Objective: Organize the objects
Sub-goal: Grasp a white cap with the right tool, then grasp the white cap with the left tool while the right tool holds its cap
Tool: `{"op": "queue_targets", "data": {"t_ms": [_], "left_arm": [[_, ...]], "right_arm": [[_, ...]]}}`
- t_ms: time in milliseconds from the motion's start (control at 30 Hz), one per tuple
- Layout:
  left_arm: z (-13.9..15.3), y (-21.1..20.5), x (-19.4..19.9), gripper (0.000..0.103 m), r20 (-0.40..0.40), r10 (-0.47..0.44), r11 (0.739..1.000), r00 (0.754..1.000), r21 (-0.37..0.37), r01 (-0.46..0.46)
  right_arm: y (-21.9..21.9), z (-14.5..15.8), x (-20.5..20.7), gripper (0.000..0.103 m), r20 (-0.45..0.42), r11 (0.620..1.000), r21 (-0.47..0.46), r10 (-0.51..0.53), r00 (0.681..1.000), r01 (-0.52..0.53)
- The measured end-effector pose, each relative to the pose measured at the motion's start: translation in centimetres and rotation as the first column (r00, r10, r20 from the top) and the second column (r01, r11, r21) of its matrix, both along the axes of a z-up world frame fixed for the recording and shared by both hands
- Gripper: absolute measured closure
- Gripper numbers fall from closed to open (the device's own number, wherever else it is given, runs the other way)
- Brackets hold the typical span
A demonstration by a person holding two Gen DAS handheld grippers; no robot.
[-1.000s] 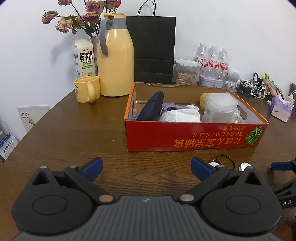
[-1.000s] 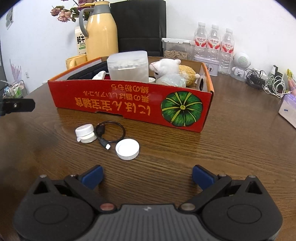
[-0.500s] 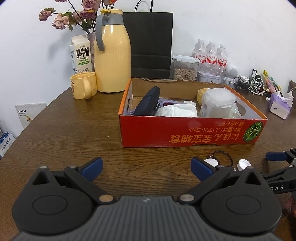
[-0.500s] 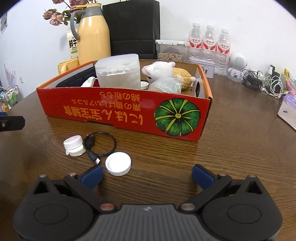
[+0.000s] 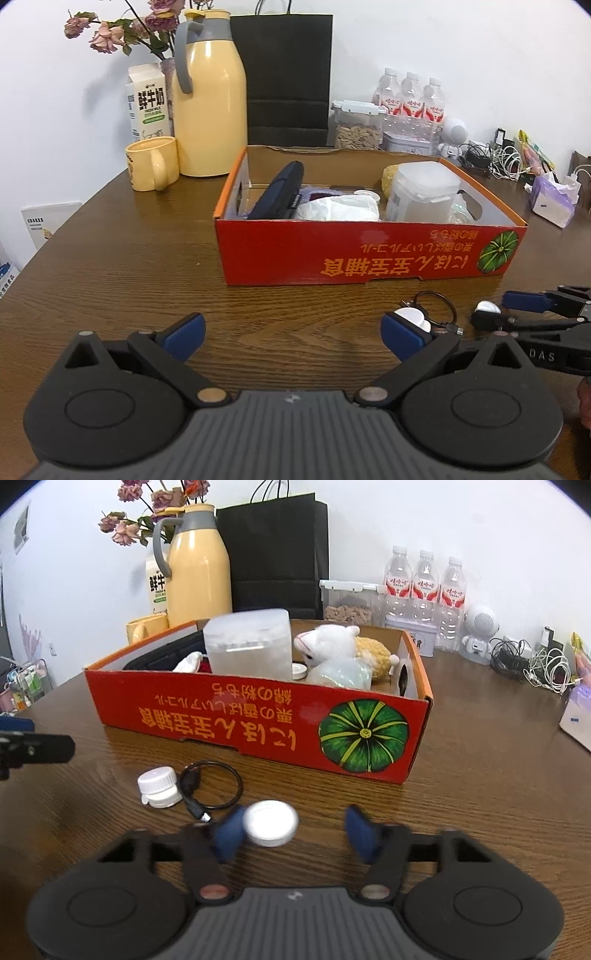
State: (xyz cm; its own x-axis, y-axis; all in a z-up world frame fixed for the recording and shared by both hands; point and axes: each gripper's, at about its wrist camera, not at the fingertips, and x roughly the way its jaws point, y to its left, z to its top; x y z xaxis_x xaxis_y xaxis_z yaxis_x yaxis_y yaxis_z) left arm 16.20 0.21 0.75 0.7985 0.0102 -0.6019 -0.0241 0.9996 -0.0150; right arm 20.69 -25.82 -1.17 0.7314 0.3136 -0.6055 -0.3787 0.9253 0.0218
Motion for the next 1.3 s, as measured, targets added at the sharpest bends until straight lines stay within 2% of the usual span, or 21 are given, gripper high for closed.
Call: {"op": "queue_targets", "data": {"t_ms": [100,367,600,967,1200,1233,1267,1300], "left_arm": [[-0.3,-0.4,0.3,0.000,-0.008,-0.010,1.000,1.000,-0.002,0.010],[-1.1,-1.8,1.2,0.000,-0.020,-0.059,0.998,0.998,-0.009,0.059],[-1.6,-3.2,2.1,0.000,-0.026,-0.106,0.994,0.994,-0.031,0.106],[-2.3,-4.4,3.3,0.001,-0.029,-0.139,0.989,0.990,-0.062,0.137],[-2.9,-4.4,4.2,0.039,-0.049,-0.152,0.981,0.987,-0.133,0.144],[-2.9,-4.2,4.1,0.041,-0.043,-0.154,0.978,0.987,-0.146,0.146],[-2.9,-4.1,4.0,0.048,-0.038,-0.156,0.976,0.987,-0.158,0.149],[-3.0,-4.0,4.1,0.060,-0.037,-0.164,0.973,0.986,-0.170,0.155]], "right_arm": [[0.0,0.1,-0.1,0.075,0.004,1.000,0.009,0.014,1.000,-0.014],[0.0,0.2,-0.4,0.076,0.016,1.000,0.016,0.024,1.000,-0.024],[-0.5,0.7,-1.0,0.076,0.065,0.999,0.034,-0.003,0.998,0.001],[-0.7,1.0,-1.4,0.076,0.099,0.999,0.041,-0.013,0.995,0.009],[-0.6,1.0,-1.4,0.076,0.102,0.999,0.039,-0.011,0.995,0.007],[-0.6,1.0,-1.4,0.076,0.101,0.999,0.039,-0.011,0.995,0.007],[-0.6,1.0,-1.4,0.076,0.101,0.999,0.038,-0.011,0.995,0.007],[-0.6,1.0,-1.4,0.076,0.101,0.999,0.038,-0.010,0.995,0.007]]}}
